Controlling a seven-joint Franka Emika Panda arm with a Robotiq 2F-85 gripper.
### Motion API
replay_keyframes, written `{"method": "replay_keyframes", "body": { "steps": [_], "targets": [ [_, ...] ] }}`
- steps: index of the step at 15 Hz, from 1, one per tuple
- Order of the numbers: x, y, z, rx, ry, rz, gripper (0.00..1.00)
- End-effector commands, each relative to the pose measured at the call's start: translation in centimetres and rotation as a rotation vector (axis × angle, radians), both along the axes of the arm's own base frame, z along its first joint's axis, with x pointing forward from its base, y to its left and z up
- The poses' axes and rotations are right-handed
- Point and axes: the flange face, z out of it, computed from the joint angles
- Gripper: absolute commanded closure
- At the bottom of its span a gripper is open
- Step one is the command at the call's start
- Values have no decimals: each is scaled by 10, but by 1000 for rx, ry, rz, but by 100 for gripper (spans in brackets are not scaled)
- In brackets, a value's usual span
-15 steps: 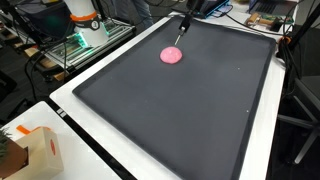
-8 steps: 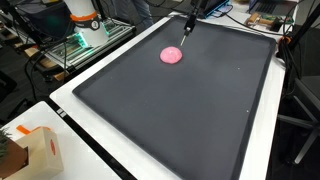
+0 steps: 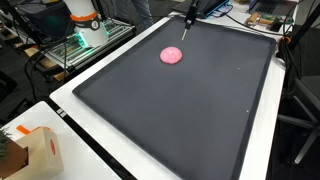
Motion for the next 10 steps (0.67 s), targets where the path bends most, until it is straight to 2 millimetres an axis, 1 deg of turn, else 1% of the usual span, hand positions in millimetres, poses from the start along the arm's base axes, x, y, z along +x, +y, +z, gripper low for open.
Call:
{"method": "replay_keyframes", "body": {
  "steps": [1, 5, 8, 10],
  "targets": [
    [-16, -35, 33, 102, -6, -4, 97],
    [-27, -63, 65, 198, -3, -4, 97],
    [-38, -76, 82, 260, 0, -9, 97],
    [-46, -81, 92, 296, -4, -5, 97]
  ]
}}
